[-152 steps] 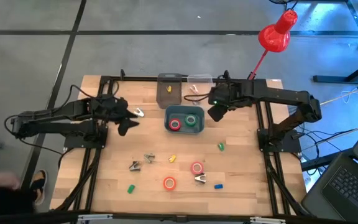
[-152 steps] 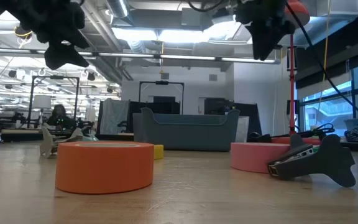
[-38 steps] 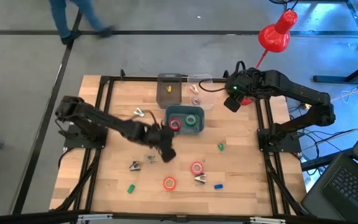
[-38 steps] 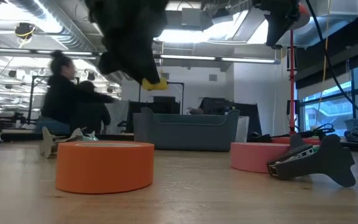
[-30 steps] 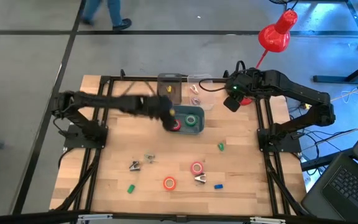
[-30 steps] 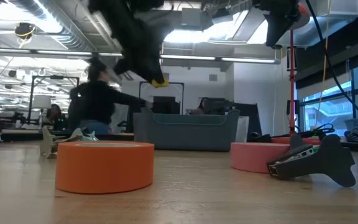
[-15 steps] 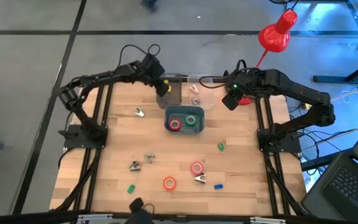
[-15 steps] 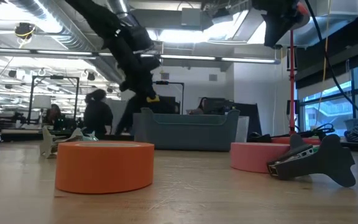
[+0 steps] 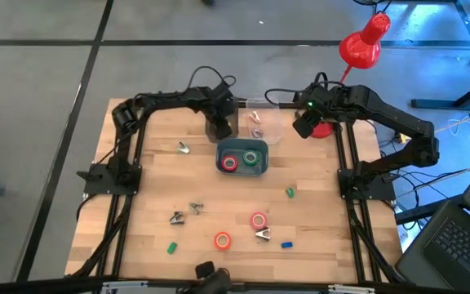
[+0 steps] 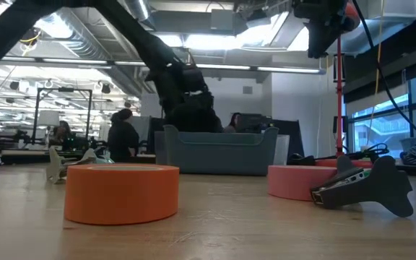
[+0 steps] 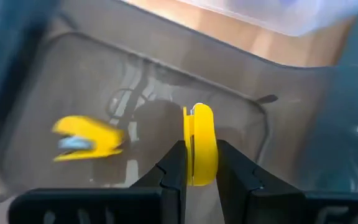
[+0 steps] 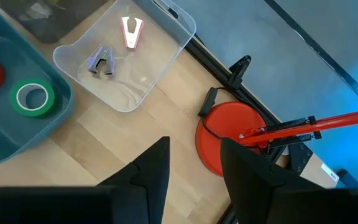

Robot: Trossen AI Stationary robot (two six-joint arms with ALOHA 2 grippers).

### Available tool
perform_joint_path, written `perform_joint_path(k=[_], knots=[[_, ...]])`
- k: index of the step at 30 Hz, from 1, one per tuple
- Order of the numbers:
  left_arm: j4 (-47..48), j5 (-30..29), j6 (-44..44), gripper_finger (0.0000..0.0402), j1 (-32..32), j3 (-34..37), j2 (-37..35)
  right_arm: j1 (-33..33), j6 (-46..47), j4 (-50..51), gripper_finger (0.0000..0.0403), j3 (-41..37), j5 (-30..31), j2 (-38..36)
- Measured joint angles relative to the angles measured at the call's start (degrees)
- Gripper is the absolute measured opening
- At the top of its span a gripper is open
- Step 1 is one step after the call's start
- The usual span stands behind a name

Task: Pick and place Stapler, Stapler remover, tape
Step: Put the yellow stapler into the black bin

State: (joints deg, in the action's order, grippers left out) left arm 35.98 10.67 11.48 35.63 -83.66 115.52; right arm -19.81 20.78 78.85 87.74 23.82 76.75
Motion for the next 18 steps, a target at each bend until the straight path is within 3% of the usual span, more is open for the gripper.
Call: perform_joint_path(k=[13,15,18], knots=[[-0.6,-4.8,4.9,0.0049,-1.6,-0.5,4.3,-0.9,0.2,-0.2,0.0145,0.0,-1.3,0.0],[-1.2,-5.5,5.0,0.0071,-1.6,-0.5,4.3,-0.9,0.2,-0.2,0.0145,0.0,-1.9,0.0],[-1.6,-5.8,5.0,0.0139,-1.5,-0.8,4.3,-0.9,0.2,-0.2,0.0145,0.0,-2.9,0.0]])
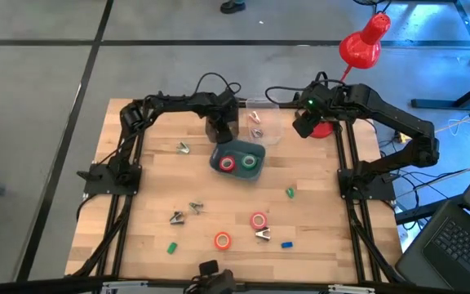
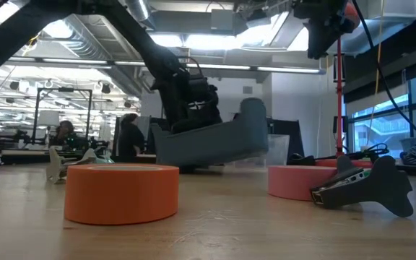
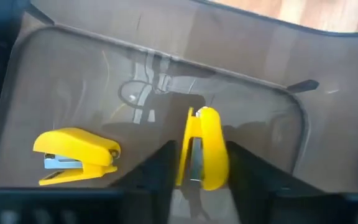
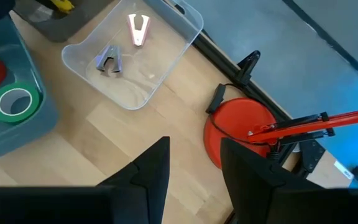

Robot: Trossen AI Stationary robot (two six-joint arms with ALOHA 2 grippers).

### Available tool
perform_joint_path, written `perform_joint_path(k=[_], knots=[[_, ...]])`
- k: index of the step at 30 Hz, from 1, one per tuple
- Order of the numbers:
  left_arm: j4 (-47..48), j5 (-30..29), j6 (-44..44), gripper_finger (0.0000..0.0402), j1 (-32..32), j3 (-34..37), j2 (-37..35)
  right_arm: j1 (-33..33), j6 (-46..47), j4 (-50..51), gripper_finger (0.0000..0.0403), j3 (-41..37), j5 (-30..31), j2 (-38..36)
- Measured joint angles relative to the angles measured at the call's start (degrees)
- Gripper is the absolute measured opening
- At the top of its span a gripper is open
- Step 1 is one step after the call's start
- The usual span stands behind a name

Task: Pick and place Stapler, Stapler remover, tape
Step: Put the yellow stapler into the black bin, then put the pink tape into the blue bin

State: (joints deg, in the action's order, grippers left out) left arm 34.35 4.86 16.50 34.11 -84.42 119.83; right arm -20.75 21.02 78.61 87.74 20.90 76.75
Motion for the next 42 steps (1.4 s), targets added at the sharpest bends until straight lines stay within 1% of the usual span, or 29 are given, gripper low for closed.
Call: perform_joint_path(k=[2,5,7,10,17,27,31,35,37,39,42], knots=[[0.8,-0.2,0.2,0.0183,-0.1,-0.7,0.1,0.0,0.4,0.0,0.0145,0.0,0.0,0.0],[2.9,-0.5,0.2,0.0232,0.0,-2.9,0.1,0.0,1.0,0.0,0.0145,0.0,-0.1,0.0],[4.8,-0.6,0.2,0.0251,0.0,-4.7,0.1,0.0,1.0,0.0,0.0145,0.0,-0.1,0.0],[8.2,-0.5,-0.3,0.0265,0.0,-8.6,0.1,0.0,0.9,0.0,0.0145,0.0,-0.1,0.0],[17.7,-0.1,1.0,0.0264,0.0,-18.4,0.0,0.0,0.9,0.1,0.0144,0.0,-0.1,0.0],[18.6,0.1,0.8,0.0264,0.2,-18.1,0.1,0.0,0.6,0.5,0.0144,0.0,-0.1,0.0],[18.7,-1.0,0.8,0.0258,0.2,-18.1,0.2,0.0,0.6,0.8,0.0144,0.0,-0.1,0.0],[21.2,-2.2,-0.7,0.0248,1.3,-18.2,-2.5,0.0,1.0,3.7,0.0144,0.0,-0.1,0.0],[23.2,0.6,-2.4,0.0243,2.1,-18.3,-4.9,0.1,1.2,5.3,0.0144,0.0,-0.2,0.0],[26.3,5.1,-4.6,0.0238,2.5,-18.3,-7.6,0.5,1.5,6.5,0.0144,0.0,-1.8,-0.3],[31.1,12.1,-6.7,0.0234,1.9,-18.2,-12.5,2.7,0.6,6.6,0.0144,0.0,-4.2,-1.3]])
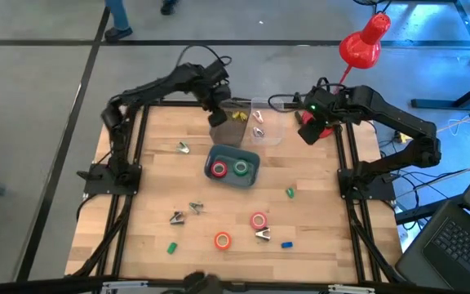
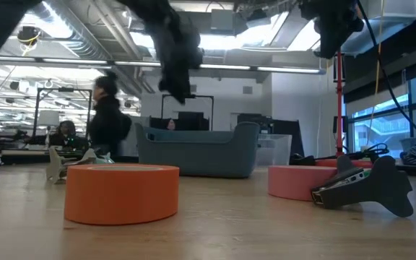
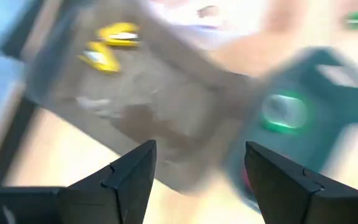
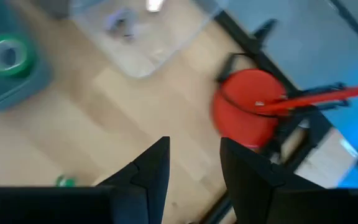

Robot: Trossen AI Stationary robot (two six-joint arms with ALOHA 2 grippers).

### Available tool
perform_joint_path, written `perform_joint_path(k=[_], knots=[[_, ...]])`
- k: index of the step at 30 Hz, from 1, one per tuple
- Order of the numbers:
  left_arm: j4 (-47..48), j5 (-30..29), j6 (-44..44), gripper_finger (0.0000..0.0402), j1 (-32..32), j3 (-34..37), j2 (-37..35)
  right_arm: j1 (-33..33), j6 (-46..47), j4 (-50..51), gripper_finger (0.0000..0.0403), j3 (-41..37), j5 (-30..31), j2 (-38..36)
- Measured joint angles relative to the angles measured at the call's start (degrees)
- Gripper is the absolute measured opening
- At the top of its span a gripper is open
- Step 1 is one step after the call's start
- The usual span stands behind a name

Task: Pick and place Stapler, Stapler remover, tape
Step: Put the pink tape into the blue bin

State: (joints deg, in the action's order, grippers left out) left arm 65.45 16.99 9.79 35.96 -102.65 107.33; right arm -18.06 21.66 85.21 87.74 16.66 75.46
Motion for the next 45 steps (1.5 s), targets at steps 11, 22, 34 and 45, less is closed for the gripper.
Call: perform_joint_path(k=[11,22,34,45], knots=[[10.2,5.3,-8.3,0.023,-12.9,0.1,-20.0,14.6,12.9,3.0,0.0145,0.0,-1.6,-8.1],[-4.9,-8.8,-27.9,0.023,-36.0,0.1,-31.0,30.6,29.6,-1.5,0.0145,-11.9,1.2,-15.4],[11.2,-36.6,-53.2,0.0202,-58.4,0.2,-24.8,39.3,32.8,-36.0,0.0145,-30.7,-11.8,-15.4],[18.3,-47.3,-62.8,0.0175,-69.1,4.9,-22.1,43.0,38.4,-55.5,0.0095,-31.3,-11.8,-6.0]])
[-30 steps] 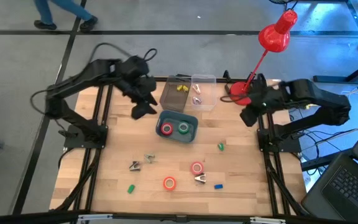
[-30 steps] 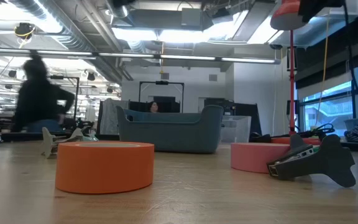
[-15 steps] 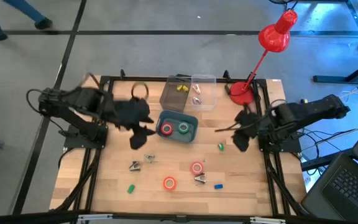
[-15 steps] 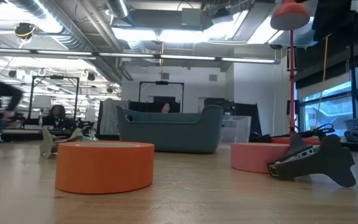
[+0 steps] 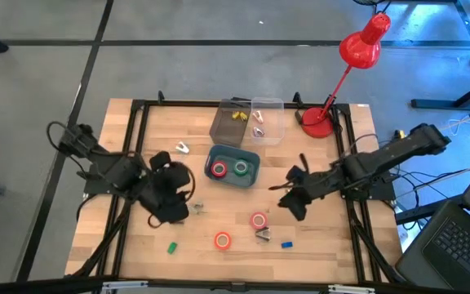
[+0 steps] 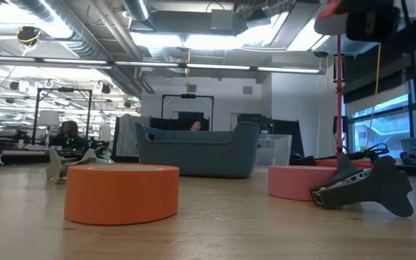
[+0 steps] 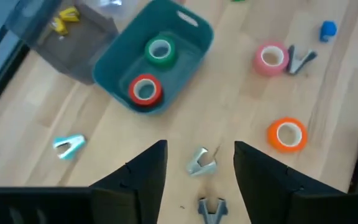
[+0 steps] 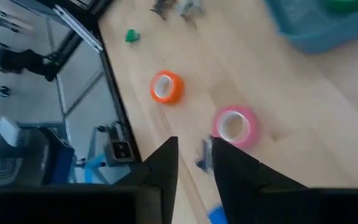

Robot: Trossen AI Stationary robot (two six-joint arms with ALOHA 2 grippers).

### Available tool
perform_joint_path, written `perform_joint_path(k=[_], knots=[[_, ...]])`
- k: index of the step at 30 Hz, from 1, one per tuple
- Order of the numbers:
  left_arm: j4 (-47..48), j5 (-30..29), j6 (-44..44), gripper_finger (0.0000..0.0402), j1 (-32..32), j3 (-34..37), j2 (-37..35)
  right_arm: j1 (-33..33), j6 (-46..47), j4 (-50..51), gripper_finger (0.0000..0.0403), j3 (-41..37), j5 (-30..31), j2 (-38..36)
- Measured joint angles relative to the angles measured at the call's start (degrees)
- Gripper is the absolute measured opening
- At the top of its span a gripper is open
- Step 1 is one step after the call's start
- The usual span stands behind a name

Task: Pick and place Stapler, Stapler remover, tape
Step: Put the pink tape into the blue bin

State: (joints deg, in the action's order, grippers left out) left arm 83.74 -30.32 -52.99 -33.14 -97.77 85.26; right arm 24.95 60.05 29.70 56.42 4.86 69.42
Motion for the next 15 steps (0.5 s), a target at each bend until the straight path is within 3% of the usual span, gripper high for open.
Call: perform_joint_path(k=[6,11,15], knots=[[-15.2,1.0,-6.2,0.0163,-6.2,19.9,-6.9,0.5,1.1,-0.2,0.0074,1.0,-2.8,7.3],[-37.6,8.5,-9.3,0.0159,-8.1,36.7,-10.5,0.7,-0.5,0.7,0.0064,6.1,-2.9,12.0],[-49.5,16.1,-9.4,0.0161,-8.0,43.5,-9.8,1.9,-4.4,4.5,0.0058,13.3,1.2,15.9]])
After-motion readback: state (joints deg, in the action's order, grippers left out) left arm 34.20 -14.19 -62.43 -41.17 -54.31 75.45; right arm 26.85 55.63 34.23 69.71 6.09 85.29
